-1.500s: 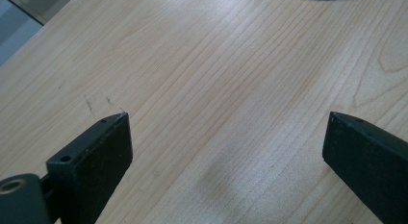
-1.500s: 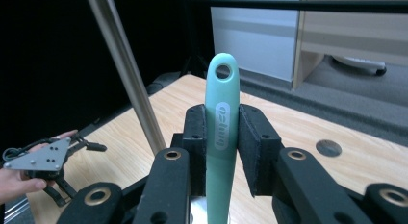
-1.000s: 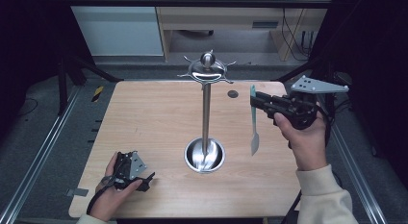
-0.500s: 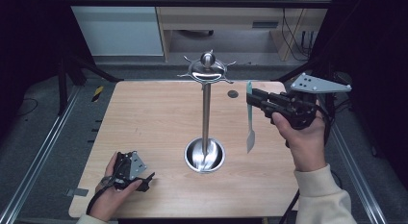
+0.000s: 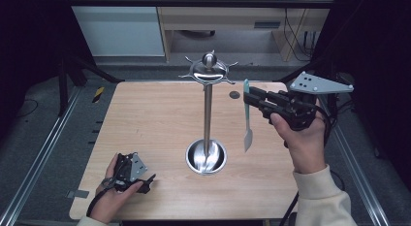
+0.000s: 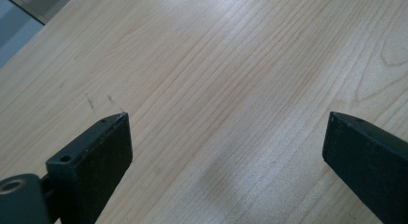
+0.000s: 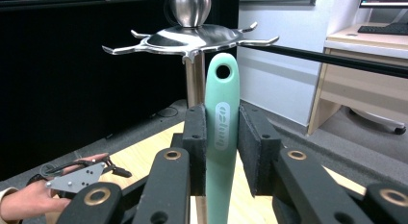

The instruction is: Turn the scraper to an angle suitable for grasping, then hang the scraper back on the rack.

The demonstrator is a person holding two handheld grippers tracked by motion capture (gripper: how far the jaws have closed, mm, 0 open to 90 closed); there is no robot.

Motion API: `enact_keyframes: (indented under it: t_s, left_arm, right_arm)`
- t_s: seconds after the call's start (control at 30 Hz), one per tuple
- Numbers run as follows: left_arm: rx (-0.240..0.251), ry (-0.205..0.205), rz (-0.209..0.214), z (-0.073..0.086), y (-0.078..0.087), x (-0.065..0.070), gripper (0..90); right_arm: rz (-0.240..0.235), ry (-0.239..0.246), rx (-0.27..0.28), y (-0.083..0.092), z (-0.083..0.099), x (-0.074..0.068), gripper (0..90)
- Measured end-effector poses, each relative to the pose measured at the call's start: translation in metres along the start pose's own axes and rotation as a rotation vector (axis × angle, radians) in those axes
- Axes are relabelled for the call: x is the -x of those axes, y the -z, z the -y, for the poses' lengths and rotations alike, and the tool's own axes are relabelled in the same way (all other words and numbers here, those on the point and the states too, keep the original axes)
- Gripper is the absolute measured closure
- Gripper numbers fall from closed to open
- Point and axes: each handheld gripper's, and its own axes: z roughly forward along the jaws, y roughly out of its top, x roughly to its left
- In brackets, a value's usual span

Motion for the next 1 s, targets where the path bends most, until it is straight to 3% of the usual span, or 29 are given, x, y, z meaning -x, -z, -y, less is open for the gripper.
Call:
enact_keyframes:
  t_s: [0.17,1.0]
  left_arm:
    - [-0.001,-0.003,0.000,0.000,0.000,0.001,3.1]
    - [-0.009,-0.015,0.006,-0.001,-0.001,0.002,3.1]
  right_arm:
    - [0.013,0.011,0.003,0.001,0.000,-0.001,74.1]
    - [-0.029,0.033,0.005,-0.005,-0.005,-0.011,74.0]
